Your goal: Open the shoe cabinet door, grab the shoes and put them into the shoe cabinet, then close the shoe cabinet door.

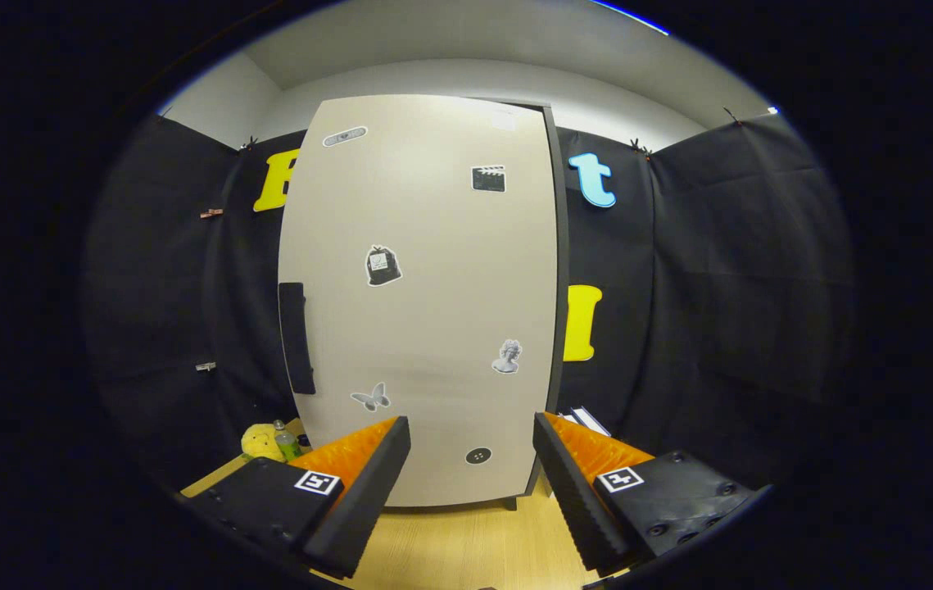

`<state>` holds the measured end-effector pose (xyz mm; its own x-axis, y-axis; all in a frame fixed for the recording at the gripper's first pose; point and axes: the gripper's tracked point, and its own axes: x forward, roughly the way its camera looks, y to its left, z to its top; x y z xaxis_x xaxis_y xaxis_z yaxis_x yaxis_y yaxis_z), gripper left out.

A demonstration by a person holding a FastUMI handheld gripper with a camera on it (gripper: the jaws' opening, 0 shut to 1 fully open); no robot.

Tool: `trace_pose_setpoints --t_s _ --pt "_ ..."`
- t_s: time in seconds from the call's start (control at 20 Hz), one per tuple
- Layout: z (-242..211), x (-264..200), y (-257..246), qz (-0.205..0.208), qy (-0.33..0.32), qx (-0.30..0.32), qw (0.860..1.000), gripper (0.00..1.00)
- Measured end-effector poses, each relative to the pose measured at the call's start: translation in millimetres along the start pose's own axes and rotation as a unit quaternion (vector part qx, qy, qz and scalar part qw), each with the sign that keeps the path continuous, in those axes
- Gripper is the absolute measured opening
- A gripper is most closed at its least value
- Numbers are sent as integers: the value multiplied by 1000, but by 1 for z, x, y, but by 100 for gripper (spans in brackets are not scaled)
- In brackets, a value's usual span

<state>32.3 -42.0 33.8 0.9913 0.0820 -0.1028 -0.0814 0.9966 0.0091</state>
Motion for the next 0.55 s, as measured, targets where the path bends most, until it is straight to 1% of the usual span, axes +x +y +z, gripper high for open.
trace_pose_setpoints --t_s 0.2,0.35,0.55 --pt "4 -3 -3 -6 -5 4 1000 98" --pt "-1 -4 1 -3 2 12 1000 98" --pt "-6 -5 6 -7 10 8 1000 98"
